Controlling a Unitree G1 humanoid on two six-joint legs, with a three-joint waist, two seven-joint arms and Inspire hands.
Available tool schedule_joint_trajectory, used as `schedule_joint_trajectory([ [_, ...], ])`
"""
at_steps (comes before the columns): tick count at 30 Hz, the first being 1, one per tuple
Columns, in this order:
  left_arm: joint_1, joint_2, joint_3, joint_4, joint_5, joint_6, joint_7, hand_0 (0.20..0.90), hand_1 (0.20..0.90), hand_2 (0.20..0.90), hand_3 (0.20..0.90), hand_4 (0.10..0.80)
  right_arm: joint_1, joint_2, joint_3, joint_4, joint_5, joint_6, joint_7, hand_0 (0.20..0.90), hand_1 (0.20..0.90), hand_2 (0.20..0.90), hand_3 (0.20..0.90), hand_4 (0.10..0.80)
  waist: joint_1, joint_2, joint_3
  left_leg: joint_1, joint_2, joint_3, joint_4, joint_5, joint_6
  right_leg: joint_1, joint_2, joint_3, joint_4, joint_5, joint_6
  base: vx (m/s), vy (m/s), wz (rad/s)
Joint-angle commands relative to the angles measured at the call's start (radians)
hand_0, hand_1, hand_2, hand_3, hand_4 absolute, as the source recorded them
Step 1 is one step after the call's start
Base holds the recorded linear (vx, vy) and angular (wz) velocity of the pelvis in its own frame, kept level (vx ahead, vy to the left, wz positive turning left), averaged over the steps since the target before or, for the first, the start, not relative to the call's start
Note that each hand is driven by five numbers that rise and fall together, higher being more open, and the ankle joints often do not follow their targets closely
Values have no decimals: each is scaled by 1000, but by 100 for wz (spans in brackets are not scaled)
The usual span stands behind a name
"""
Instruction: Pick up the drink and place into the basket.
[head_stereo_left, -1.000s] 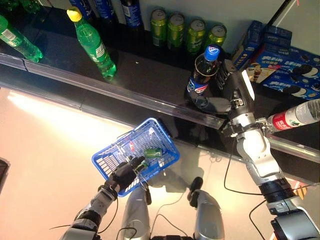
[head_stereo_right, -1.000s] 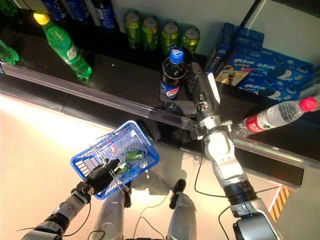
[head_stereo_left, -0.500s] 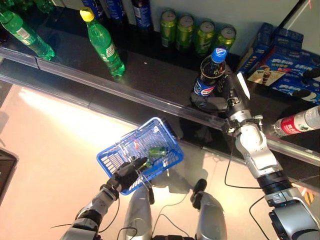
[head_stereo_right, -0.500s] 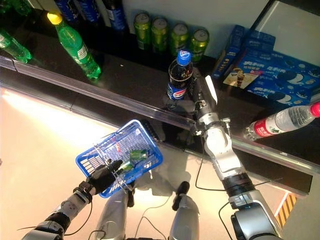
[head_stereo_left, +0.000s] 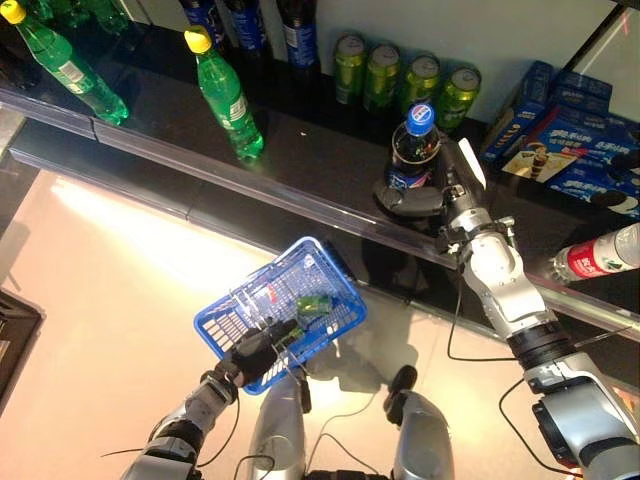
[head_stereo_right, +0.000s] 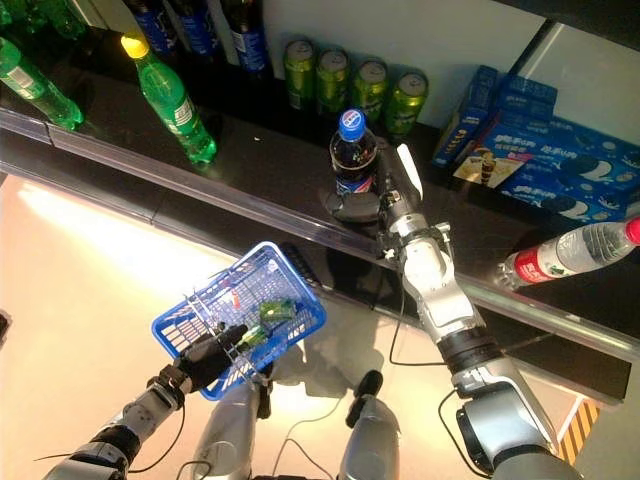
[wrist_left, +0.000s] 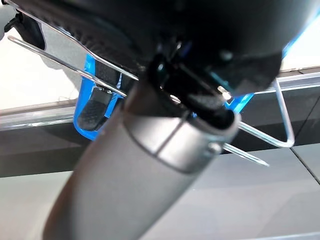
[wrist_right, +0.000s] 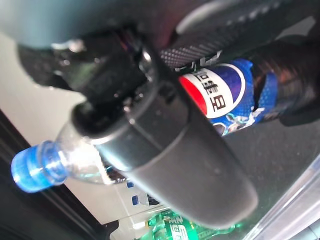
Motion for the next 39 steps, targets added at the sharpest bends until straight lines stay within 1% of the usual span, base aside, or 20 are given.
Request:
schedule_joint_trajectory([
  [1, 102, -2, -91, -48, 22, 50, -97, 300, 300, 300, 200, 100, -148, 16, -16, 16, 86, -69, 21, 389, 389, 389, 304, 204, 36, 2, -76, 72, -24, 38, 2, -88, 21, -37, -3, 49, -52, 87, 20, 0, 0, 0],
  [2, 101, -2, -94, -49, 23, 51, -97, 300, 300, 300, 200, 100, -153, 17, -17, 26, 105, -67, 25, 300, 300, 300, 200, 100, 37, 3, -77, 72, -24, 37, 1, -88, 21, -36, -2, 48, -55, 88, 21, 0, 0, 0],
  [8, 100, -4, -106, -49, 25, 54, -100, 300, 300, 300, 200, 100, -167, 32, -18, 56, 120, -64, 27, 300, 300, 300, 200, 100, 44, 8, -73, 74, -29, 36, -6, -84, 22, -33, -6, 42, -59, 95, 20, 0, 0, 0],
  [17, 95, -7, -112, -56, 23, 51, -95, 300, 300, 300, 200, 100, -170, 47, -14, 50, 110, -59, 12, 300, 300, 300, 200, 100, 44, 12, -66, 71, -36, 35, -16, -80, 24, -38, -5, 43, -67, 102, 20, 0, 0, 0],
  [24, 101, -7, -117, -51, 20, 43, -102, 300, 300, 300, 200, 100, -169, 48, -15, 48, 102, -61, 10, 300, 300, 300, 200, 100, 45, 14, -65, 72, -35, 38, -17, -79, 24, -34, -7, 40, -69, 103, 19, 0, 0, 0],
  [29, 107, -6, -111, -55, 12, 33, -103, 300, 300, 300, 200, 100, -166, 46, -10, 33, 72, -73, 11, 300, 300, 300, 200, 100, 45, 13, -66, 79, -33, 40, -31, -73, 22, -26, 1, 38, -81, 101, 18, 0, 0, 0],
  [32, 121, -7, -100, -70, 12, 15, -81, 300, 300, 300, 200, 100, -143, 50, -9, -4, 36, -74, 12, 300, 300, 300, 200, 100, 46, 8, -78, 103, -35, 41, -60, -67, 19, -1, 10, 33, -106, 104, 22, 0, 0, 0],
  [35, 146, -8, -72, -87, 3, -8, -66, 300, 300, 300, 200, 100, -102, 42, -19, -63, 30, -60, 27, 300, 300, 300, 200, 100, 45, -2, -109, 150, -38, 44, -117, -51, 10, 50, 28, 25, -159, 112, 31, 72, -9, 5],
  [38, 186, -13, -49, -117, 12, -10, -84, 300, 300, 300, 200, 100, -42, 45, -39, -117, 11, -47, 45, 300, 300, 300, 200, 100, 47, -9, -150, 194, -40, 44, -175, -31, 0, 97, 46, 17, -210, 121, 39, 84, 17, 2],
  [39, 196, -16, -45, -125, 9, -15, -90, 300, 300, 300, 200, 100, -25, 47, -44, -130, 2, -46, 51, 300, 300, 300, 200, 100, 47, -12, -161, 193, -39, 55, -188, -7, 6, 101, 48, 3, -226, 141, 29, 43, 23, 7],
])
